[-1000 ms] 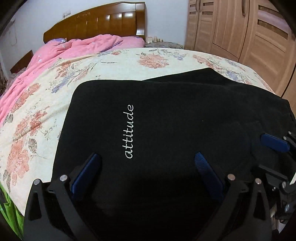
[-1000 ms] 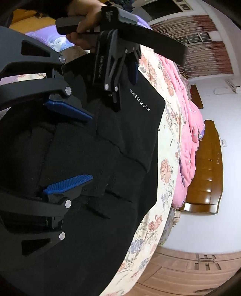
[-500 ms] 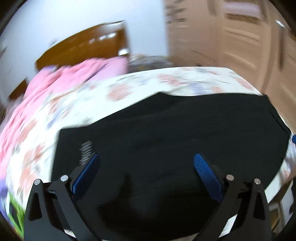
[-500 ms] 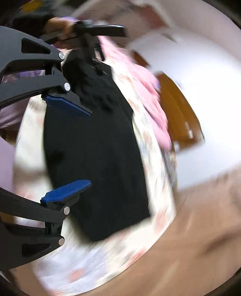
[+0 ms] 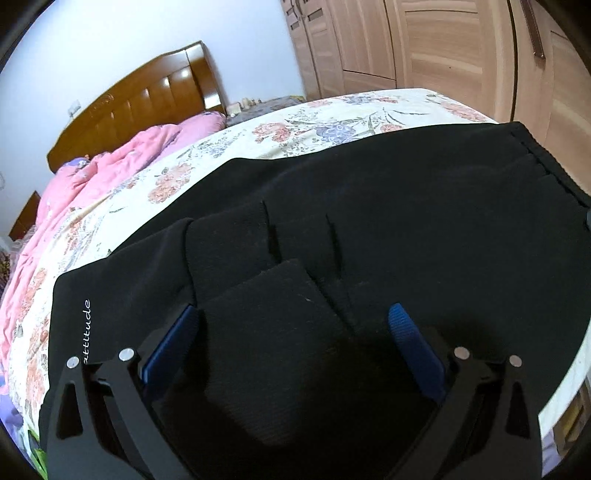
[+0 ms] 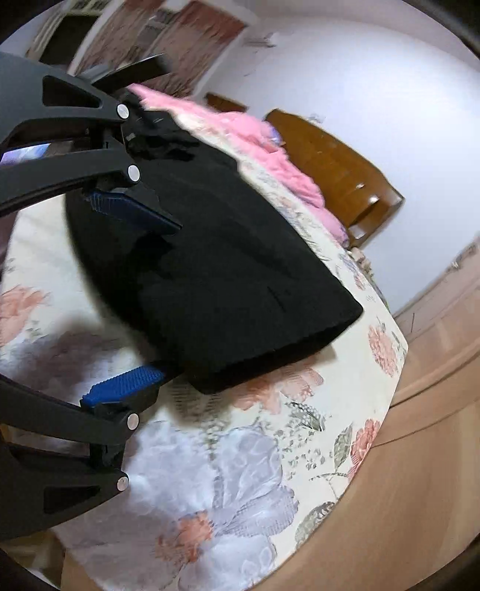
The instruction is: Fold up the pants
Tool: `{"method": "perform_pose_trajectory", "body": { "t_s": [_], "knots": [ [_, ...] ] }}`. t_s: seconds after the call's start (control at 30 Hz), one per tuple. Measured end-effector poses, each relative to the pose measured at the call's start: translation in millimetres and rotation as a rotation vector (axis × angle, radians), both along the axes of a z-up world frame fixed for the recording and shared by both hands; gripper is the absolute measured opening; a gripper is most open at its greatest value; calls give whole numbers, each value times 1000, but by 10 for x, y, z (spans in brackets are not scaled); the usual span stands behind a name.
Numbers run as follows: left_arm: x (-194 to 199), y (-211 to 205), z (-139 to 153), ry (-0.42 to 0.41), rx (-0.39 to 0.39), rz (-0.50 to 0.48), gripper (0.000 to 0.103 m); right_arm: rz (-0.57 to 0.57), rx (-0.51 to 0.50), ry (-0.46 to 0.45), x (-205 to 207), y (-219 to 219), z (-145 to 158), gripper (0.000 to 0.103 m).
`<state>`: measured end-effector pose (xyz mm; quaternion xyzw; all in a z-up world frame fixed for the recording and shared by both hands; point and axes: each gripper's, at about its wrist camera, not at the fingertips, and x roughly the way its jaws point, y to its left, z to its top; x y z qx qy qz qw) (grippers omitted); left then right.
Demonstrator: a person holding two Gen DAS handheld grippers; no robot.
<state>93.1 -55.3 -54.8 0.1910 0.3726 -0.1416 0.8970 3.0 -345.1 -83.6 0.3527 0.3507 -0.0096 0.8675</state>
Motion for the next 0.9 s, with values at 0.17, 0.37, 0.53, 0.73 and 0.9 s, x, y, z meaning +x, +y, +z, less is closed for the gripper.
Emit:
{"method": "perform_pose_trajectory", "body": {
  "t_s": [0.17, 0.37, 0.53, 0.73, 0.9],
  "knots": [
    [14, 12, -7, -5, -6, -4, 102, -20, 51, -25, 6, -55, -15, 67],
    [-19, 67, 37, -2, -41, -31, 102, -42, -47, -155, -141, 157, 226, 33],
    [-3, 646, 566, 17, -344, -26, 100, 64, -308, -301, -18, 940, 911, 32],
    [36, 1632, 1010, -72, -440, 148, 100, 359, -667, -460, 361, 2636, 1306, 31],
    [-17, 2321, 910, -65, -399, 300, 100, 612, -904, -453, 496, 3848, 870, 31]
  ]
}}
